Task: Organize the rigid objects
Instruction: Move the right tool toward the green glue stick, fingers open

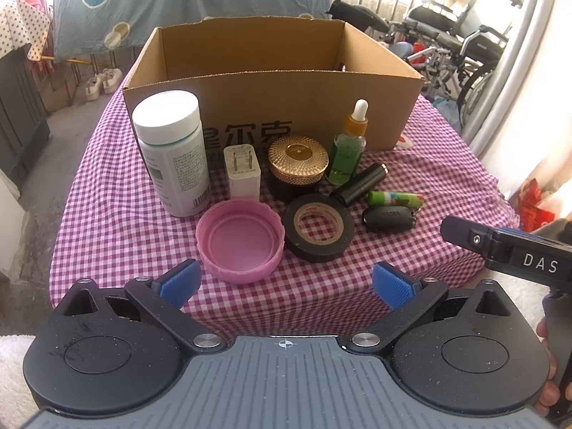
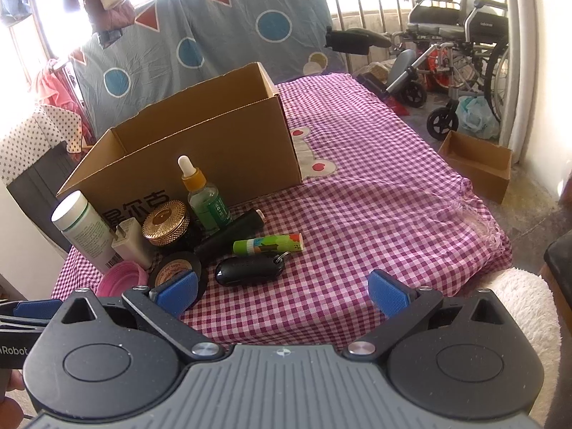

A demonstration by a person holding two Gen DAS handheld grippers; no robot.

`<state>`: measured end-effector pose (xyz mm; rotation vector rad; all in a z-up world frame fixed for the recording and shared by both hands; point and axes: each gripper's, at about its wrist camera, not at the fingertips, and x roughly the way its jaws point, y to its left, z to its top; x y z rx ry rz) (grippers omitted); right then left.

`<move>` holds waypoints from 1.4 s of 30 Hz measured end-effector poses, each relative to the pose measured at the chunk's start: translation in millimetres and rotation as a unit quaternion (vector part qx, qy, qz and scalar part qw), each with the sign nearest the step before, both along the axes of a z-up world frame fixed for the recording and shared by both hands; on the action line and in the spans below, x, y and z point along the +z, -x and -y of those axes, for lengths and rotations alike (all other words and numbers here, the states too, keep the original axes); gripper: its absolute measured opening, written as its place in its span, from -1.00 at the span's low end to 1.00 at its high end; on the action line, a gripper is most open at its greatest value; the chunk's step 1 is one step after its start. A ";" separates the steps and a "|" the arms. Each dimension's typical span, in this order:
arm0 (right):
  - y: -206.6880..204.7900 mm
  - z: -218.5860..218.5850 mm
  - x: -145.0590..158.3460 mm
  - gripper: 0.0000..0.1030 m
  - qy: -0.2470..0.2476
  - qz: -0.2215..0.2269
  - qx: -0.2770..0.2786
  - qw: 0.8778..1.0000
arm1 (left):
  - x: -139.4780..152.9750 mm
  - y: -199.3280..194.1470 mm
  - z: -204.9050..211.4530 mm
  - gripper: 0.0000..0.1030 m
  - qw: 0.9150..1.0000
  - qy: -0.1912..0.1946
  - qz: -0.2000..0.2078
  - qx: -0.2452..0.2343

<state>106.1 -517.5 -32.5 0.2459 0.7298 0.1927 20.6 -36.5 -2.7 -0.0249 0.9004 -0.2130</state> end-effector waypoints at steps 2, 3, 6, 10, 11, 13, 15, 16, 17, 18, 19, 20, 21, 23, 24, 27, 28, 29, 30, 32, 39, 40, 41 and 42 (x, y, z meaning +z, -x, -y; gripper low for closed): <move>-2.6 5.3 -0.3 1.00 -0.008 0.008 -0.003 1.000 | -0.6 -1.0 2.0 0.99 1.000 0.006 0.005 -0.006; -3.5 7.4 -0.1 1.00 -0.012 0.011 -0.004 1.000 | -0.4 -1.4 3.3 0.99 1.000 0.009 0.009 -0.009; -8.3 16.1 0.0 1.00 -0.026 0.023 -0.012 0.999 | 1.0 -3.7 9.8 0.99 0.999 0.013 0.026 -0.020; -13.3 29.2 0.0 1.00 -0.046 0.041 -0.021 0.998 | 4.0 -9.1 22.3 0.96 0.998 0.011 0.048 -0.039; -14.5 32.5 -0.3 0.99 -0.051 0.044 -0.022 0.997 | 4.3 -11.1 26.3 0.95 0.998 0.008 0.053 -0.045; -18.5 38.1 -1.9 0.96 -0.061 0.047 -0.024 0.997 | 4.4 -16.2 35.0 0.92 0.997 0.001 0.058 -0.058; -24.5 41.7 -4.1 0.87 -0.070 0.044 -0.023 0.996 | 3.4 -23.1 43.7 0.89 0.995 0.001 0.057 -0.076; -28.9 42.6 -6.0 0.83 -0.074 0.040 -0.022 0.996 | 2.6 -27.7 48.6 0.85 0.995 0.003 0.055 -0.089; -32.5 43.4 -7.6 0.73 -0.076 0.037 -0.020 0.996 | 1.8 -30.7 53.7 0.84 0.993 0.003 0.053 -0.101; -36.7 44.2 -9.4 0.68 -0.079 0.033 -0.019 0.996 | 0.7 -33.9 59.0 0.83 0.992 0.002 0.053 -0.112; -40.6 45.0 -11.2 0.56 -0.083 0.029 -0.016 0.996 | -0.6 -37.3 64.6 0.83 0.991 -0.001 0.052 -0.123; -44.6 45.4 -13.0 0.51 -0.088 0.024 -0.013 0.996 | -2.0 -40.5 70.5 0.81 0.990 -0.005 0.050 -0.133; -48.2 45.7 -14.7 0.50 -0.093 0.020 -0.011 0.995 | -3.9 -43.8 76.6 0.74 0.989 -0.009 0.048 -0.142; -55.7 46.0 -18.9 0.37 -0.108 0.012 -0.004 0.994 | -8.6 -51.6 86.7 0.57 0.987 -0.014 0.037 -0.157; -59.6 46.4 -21.2 0.34 -0.116 0.005 0.000 0.993 | -11.1 -55.8 90.1 0.48 0.986 -0.014 0.029 -0.162; -68.6 45.5 -27.4 0.25 -0.140 -0.014 0.011 0.990 | -18.7 -67.6 98.4 0.29 0.986 -0.010 0.007 -0.169; -71.8 45.5 -30.0 0.19 -0.149 -0.022 0.017 0.988 | -20.7 -71.7 101.1 0.22 0.985 -0.009 -0.001 -0.171; -74.2 45.3 -32.2 0.09 -0.156 -0.029 0.020 0.987 | -23.6 -75.1 103.8 0.21 0.985 -0.010 -0.007 -0.172; -76.4 45.1 -34.4 0.04 -0.162 -0.035 0.023 0.986 | -25.4 -78.1 105.7 0.20 0.985 -0.012 -0.013 -0.173; -80.4 46.0 -39.4 -0.17 -0.172 -0.049 0.026 0.983 | -29.0 -82.4 108.8 0.17 0.984 -0.013 -0.022 -0.175; -91.5 48.5 -53.6 -0.44 -0.197 -0.089 0.029 0.976 | -37.0 -92.5 114.4 0.17 0.983 -0.015 -0.047 -0.179; -92.3 49.3 -54.6 -0.44 -0.199 -0.092 0.029 0.975 | -38.4 -93.9 115.8 0.17 0.983 -0.016 -0.047 -0.178; -93.2 49.9 -55.2 -0.48 -0.202 -0.094 0.030 0.974 | -38.5 -94.4 116.4 0.17 0.983 -0.017 -0.048 -0.178; -94.3 49.9 -55.5 -0.49 -0.202 -0.094 0.031 0.974 | -38.7 -95.2 117.1 0.17 0.983 -0.017 -0.049 -0.179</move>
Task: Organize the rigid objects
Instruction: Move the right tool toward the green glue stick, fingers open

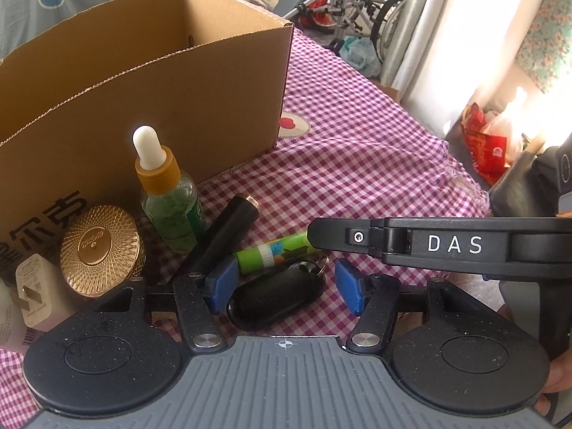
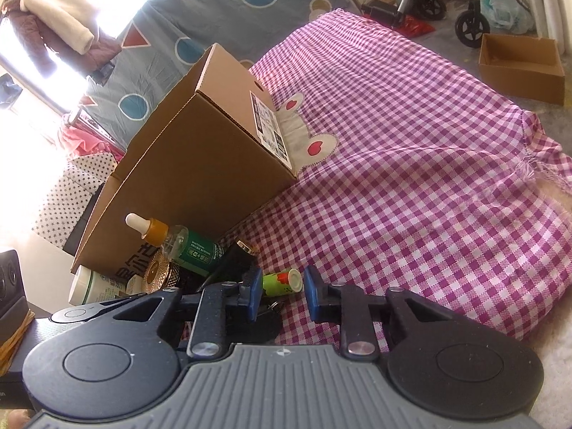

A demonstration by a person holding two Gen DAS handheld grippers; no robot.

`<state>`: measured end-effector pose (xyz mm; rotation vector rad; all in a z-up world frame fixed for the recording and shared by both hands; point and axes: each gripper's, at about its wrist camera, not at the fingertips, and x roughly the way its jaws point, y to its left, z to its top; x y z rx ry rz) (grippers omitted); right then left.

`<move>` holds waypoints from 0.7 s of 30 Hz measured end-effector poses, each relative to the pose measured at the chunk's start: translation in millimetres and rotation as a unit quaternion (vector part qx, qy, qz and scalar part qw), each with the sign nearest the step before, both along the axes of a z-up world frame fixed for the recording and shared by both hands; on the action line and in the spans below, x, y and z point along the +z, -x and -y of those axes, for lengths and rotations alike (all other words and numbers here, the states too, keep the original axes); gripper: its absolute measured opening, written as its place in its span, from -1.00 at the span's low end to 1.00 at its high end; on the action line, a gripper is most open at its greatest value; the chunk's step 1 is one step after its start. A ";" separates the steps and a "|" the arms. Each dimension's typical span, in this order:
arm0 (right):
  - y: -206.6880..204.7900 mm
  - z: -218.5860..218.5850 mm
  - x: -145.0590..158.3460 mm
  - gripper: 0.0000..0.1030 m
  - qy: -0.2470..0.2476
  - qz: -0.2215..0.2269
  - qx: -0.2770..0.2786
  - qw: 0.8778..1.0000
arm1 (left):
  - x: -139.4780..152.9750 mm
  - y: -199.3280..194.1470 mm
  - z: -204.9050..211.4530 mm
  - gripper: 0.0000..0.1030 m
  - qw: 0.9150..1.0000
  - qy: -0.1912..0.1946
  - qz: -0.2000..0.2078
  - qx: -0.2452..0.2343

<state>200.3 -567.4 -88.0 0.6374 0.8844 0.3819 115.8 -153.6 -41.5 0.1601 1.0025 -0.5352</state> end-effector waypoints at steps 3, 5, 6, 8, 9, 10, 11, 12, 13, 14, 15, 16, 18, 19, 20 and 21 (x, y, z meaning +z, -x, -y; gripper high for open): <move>-3.6 1.1 -0.5 -0.51 -0.001 -0.001 0.001 1.000 | -1.3 -3.0 1.9 0.17 1.000 0.005 -0.006 0.001; -5.6 2.0 -0.3 -0.51 0.002 0.000 0.000 1.000 | -1.6 -4.0 3.4 0.17 1.000 0.007 -0.006 0.002; -6.6 2.2 -0.2 -0.51 0.004 0.000 0.000 1.000 | -1.6 -4.4 4.8 0.17 1.000 0.008 -0.006 0.002; -10.3 3.1 0.5 -0.51 0.008 0.001 -0.002 1.000 | -1.6 -5.7 6.6 0.17 1.000 0.013 -0.006 0.002; -11.9 4.2 0.9 -0.51 0.011 0.001 -0.004 1.000 | -1.8 -6.3 7.6 0.17 1.000 0.016 -0.006 0.002; -12.8 5.4 1.0 -0.51 0.012 0.002 -0.006 1.000 | -2.1 -7.0 9.1 0.17 1.000 0.018 -0.006 0.000; -13.5 6.7 1.0 -0.51 0.014 0.002 -0.009 1.000 | -2.4 -7.9 10.5 0.17 1.000 0.020 -0.007 -0.001; -13.9 8.5 0.8 -0.51 0.014 0.003 -0.012 1.000 | -2.7 -8.6 12.2 0.17 1.000 0.021 -0.008 -0.002; -13.9 10.4 0.7 -0.51 0.015 0.003 -0.014 1.000 | -3.0 -9.0 14.5 0.17 1.000 0.022 -0.007 -0.004; -13.6 12.1 0.7 -0.51 0.015 0.003 -0.017 1.000 | -3.1 -9.5 16.8 0.17 1.000 0.022 -0.005 -0.006; -13.0 13.9 0.7 -0.51 0.016 0.003 -0.019 1.000 | -3.3 -10.4 19.4 0.18 1.000 0.023 -0.003 -0.008; -11.3 17.3 0.6 -0.51 0.016 0.002 -0.021 1.000 | -3.4 -10.8 21.6 0.19 1.000 0.024 0.000 -0.010; -8.5 22.4 0.4 -0.51 0.015 -0.001 -0.026 1.000 | -3.9 -11.5 26.8 0.19 1.000 0.026 0.006 -0.016; -7.3 25.2 0.0 -0.51 0.013 -0.002 -0.028 1.000 | -4.3 -11.9 29.6 0.19 0.999 0.027 0.009 -0.020; -5.8 28.2 -0.6 -0.51 0.010 -0.005 -0.030 0.999 | -4.3 -11.8 31.4 0.19 0.999 0.028 0.011 -0.023; -4.1 32.4 -1.2 -0.51 0.005 -0.007 -0.032 0.999 | -4.2 -11.5 34.2 0.22 0.999 0.027 0.013 -0.028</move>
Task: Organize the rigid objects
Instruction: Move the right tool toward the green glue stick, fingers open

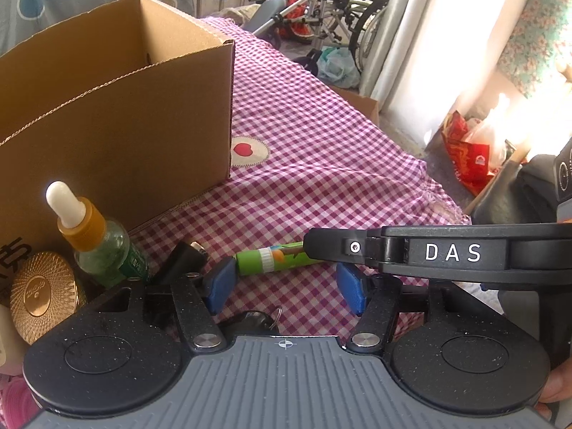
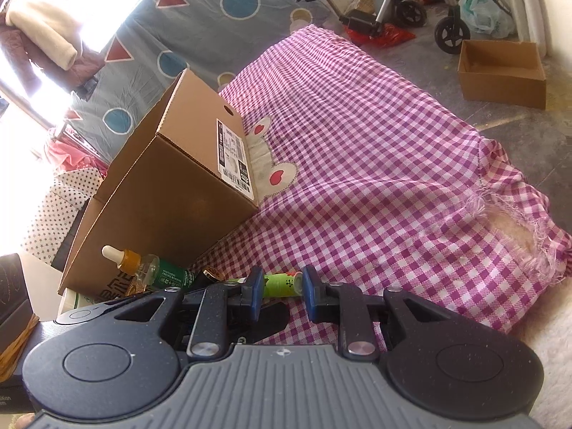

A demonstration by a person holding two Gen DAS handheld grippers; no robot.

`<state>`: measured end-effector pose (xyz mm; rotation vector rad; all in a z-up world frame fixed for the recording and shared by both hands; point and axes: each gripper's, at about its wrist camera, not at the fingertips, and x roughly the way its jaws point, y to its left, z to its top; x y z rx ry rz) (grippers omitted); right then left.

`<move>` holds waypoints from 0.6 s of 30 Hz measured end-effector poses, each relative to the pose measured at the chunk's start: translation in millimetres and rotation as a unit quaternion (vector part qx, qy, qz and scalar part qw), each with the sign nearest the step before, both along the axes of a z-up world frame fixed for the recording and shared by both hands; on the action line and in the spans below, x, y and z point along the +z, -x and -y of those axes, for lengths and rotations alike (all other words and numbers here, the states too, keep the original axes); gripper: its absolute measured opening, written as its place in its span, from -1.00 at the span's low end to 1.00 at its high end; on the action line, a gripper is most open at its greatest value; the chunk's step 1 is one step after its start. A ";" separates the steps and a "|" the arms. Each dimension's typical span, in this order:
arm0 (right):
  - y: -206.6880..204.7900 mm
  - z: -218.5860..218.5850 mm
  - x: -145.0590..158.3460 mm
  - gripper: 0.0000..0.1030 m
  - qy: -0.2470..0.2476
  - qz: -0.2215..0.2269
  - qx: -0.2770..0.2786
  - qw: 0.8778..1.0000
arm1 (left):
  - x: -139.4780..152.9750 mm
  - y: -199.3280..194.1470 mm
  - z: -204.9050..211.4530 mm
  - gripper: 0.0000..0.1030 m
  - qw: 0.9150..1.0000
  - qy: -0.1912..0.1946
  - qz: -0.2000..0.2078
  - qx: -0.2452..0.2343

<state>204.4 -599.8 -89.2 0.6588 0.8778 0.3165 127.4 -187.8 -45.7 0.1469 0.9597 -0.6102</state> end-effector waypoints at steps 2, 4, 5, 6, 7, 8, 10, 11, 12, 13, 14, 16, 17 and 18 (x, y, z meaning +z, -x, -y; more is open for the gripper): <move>2.2 6.0 -1.6 -0.51 -0.009 -0.005 -0.003 1.000 | 0.3 2.2 2.8 0.25 1.000 -0.001 0.003 -0.008; 4.8 10.3 -3.1 -0.51 -0.018 -0.010 -0.004 1.000 | 1.8 6.0 3.8 0.34 1.000 -0.004 0.010 -0.012; 5.7 11.4 -3.3 -0.51 -0.021 -0.011 -0.004 1.000 | 3.3 8.9 3.6 0.37 1.000 -0.005 0.015 -0.015; 6.8 12.2 -3.2 -0.51 -0.022 -0.011 -0.004 1.000 | 4.9 11.3 3.2 0.41 1.000 -0.005 0.019 -0.016; 7.6 12.8 -2.9 -0.51 -0.022 -0.011 -0.005 1.000 | 7.1 14.6 2.1 0.45 0.999 -0.005 0.026 -0.018; 8.2 12.9 -2.4 -0.51 -0.022 -0.009 -0.005 1.000 | 9.6 17.8 1.1 0.48 0.999 -0.004 0.033 -0.019; 10.1 12.8 -0.4 -0.51 -0.020 -0.006 -0.006 1.000 | 14.2 23.0 -1.3 0.56 0.999 -0.003 0.044 -0.019; 10.6 12.8 0.9 -0.51 -0.020 -0.004 -0.006 1.000 | 16.2 24.8 -2.5 0.57 0.999 -0.003 0.047 -0.019; 11.1 12.8 2.8 -0.51 -0.019 -0.002 -0.006 1.000 | 18.7 26.6 -4.8 0.58 0.999 -0.002 0.052 -0.017; 11.0 13.0 5.0 -0.51 -0.018 0.002 -0.005 1.000 | 20.8 27.9 -7.2 0.58 0.998 -0.001 0.054 -0.014; 10.9 13.2 7.1 -0.50 -0.016 0.006 -0.005 1.000 | 22.6 29.2 -9.2 0.58 0.998 0.001 0.056 -0.011; 8.9 13.8 12.6 -0.50 -0.011 0.015 -0.005 1.000 | 25.3 31.2 -13.1 0.58 0.998 0.006 0.056 -0.004; 7.3 13.5 15.1 -0.50 -0.009 0.020 -0.003 1.000 | 26.4 32.1 -15.1 0.58 0.998 0.009 0.057 -0.001; 5.2 12.8 17.3 -0.50 -0.007 0.024 -0.001 1.000 | 27.5 33.4 -16.8 0.58 0.998 0.012 0.057 0.002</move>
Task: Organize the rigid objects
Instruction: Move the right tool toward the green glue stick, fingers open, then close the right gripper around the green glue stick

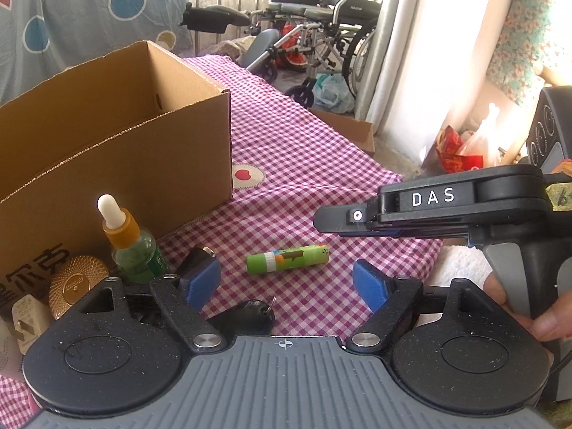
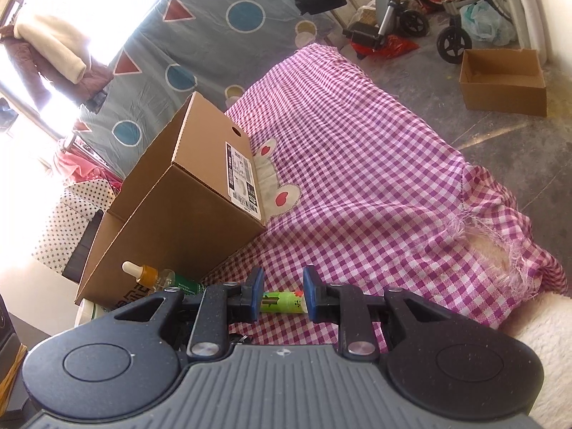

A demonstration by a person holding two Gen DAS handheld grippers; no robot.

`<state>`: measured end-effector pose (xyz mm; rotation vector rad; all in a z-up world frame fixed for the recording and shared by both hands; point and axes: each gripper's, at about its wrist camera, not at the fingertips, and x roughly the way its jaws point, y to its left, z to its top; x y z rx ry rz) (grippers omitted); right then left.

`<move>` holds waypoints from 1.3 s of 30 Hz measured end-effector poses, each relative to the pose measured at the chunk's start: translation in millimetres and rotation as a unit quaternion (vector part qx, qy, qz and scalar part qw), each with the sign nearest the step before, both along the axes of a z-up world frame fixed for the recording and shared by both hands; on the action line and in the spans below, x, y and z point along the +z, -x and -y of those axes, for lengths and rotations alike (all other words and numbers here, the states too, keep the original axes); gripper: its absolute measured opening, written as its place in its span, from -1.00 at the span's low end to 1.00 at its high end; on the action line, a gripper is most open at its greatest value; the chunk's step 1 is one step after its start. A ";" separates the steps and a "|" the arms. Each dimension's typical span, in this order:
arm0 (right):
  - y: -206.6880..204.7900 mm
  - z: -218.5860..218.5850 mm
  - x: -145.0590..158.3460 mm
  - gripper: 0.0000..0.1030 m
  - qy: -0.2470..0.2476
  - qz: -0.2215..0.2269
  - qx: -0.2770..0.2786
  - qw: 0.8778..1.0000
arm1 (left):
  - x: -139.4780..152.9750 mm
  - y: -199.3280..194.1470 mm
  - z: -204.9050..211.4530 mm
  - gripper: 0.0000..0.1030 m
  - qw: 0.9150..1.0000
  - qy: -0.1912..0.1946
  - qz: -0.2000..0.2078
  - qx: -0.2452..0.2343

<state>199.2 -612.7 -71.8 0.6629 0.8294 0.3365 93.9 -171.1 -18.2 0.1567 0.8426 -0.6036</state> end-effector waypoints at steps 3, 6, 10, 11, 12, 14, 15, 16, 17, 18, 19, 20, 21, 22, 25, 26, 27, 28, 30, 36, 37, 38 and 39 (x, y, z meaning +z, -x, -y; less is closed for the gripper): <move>-10.3 -5.4 4.6 -0.50 0.009 0.009 0.010 1.000 | -0.1 1.4 -1.9 0.46 1.000 0.008 -0.008 0.002; -20.5 -12.8 3.1 -0.50 0.008 0.007 0.024 1.000 | -4.8 0.1 -0.3 0.28 0.999 0.018 -0.032 -0.004; -26.5 -22.9 -6.2 -0.50 0.007 -0.009 0.039 0.999 | -12.8 -2.7 6.8 0.15 0.998 0.022 -0.052 -0.018; -26.5 -23.5 -9.0 -0.50 0.005 -0.016 0.041 0.999 | -14.1 -3.9 8.6 0.14 0.998 0.022 -0.055 -0.021; -25.8 -23.5 -11.6 -0.50 0.001 -0.023 0.043 0.999 | -15.3 -4.8 10.3 0.14 0.998 0.024 -0.059 -0.024; -21.8 -21.0 -17.0 -0.50 -0.006 -0.034 0.045 0.998 | -17.9 -6.6 12.8 0.14 0.997 0.027 -0.069 -0.028; -19.6 -19.1 -19.2 -0.50 -0.008 -0.039 0.045 0.998 | -18.8 -7.5 13.7 0.13 0.996 0.029 -0.073 -0.029; -17.5 -17.6 -20.7 -0.50 -0.012 -0.042 0.046 0.998 | -19.9 -8.4 14.3 0.13 0.996 0.030 -0.077 -0.029; -15.7 -15.8 -21.6 -0.50 -0.017 -0.044 0.048 0.998 | -22.1 -9.5 15.0 0.13 0.996 0.031 -0.080 -0.030; -14.5 -15.0 -21.9 -0.50 -0.020 -0.047 0.050 0.997 | -23.2 -10.4 16.0 0.14 0.996 0.030 -0.082 -0.030; -13.5 -13.7 -21.9 -0.50 -0.023 -0.050 0.054 0.997 | -24.4 -11.6 16.8 0.13 0.996 0.028 -0.084 -0.030; -13.1 -13.6 -21.8 -0.50 -0.025 -0.053 0.057 0.997 | -25.5 -12.4 17.5 0.13 0.995 0.027 -0.086 -0.030; -12.8 -13.4 -21.8 -0.50 -0.027 -0.055 0.062 0.996 | -26.9 -13.9 18.4 0.13 0.995 0.025 -0.090 -0.029; -12.7 -13.2 -21.5 -0.50 -0.029 -0.059 0.067 0.996 | -28.0 -14.9 18.6 0.13 0.995 0.023 -0.093 -0.028; -13.1 -12.7 -22.0 -0.50 -0.037 -0.070 0.082 0.994 | -29.5 -16.8 19.5 0.13 0.995 0.022 -0.096 -0.025; -13.3 -12.6 -22.8 -0.50 -0.041 -0.073 0.087 0.993 | -30.0 -17.4 19.6 0.13 0.995 0.021 -0.096 -0.025; -13.5 -12.9 -23.7 -0.50 -0.045 -0.076 0.091 0.992 | -30.2 -17.8 20.1 0.14 0.995 0.020 -0.096 -0.025; -14.1 -13.7 -23.5 -0.50 -0.046 -0.079 0.095 0.991 | -31.0 -18.7 20.6 0.14 0.995 0.019 -0.097 -0.027; -14.7 -14.1 -22.6 -0.50 -0.042 -0.080 0.104 0.990 | -31.9 -18.6 21.8 0.15 0.995 0.017 -0.096 -0.031; -25.4 -18.7 -21.4 -0.51 -0.038 -0.089 0.132 0.987 | -32.6 -18.7 24.5 0.16 0.995 0.012 -0.090 -0.040; -27.9 -19.6 -21.2 -0.52 -0.037 -0.090 0.137 0.986 | -32.6 -19.1 25.1 0.18 0.995 0.012 -0.089 -0.040; -30.4 -20.4 -21.1 -0.52 -0.036 -0.091 0.143 0.985 | -32.8 -19.6 25.6 0.19 0.995 0.012 -0.088 -0.039; -33.3 -20.9 -21.3 -0.52 -0.036 -0.093 0.149 0.984 | -33.0 -20.0 26.1 0.21 0.995 0.011 -0.086 -0.039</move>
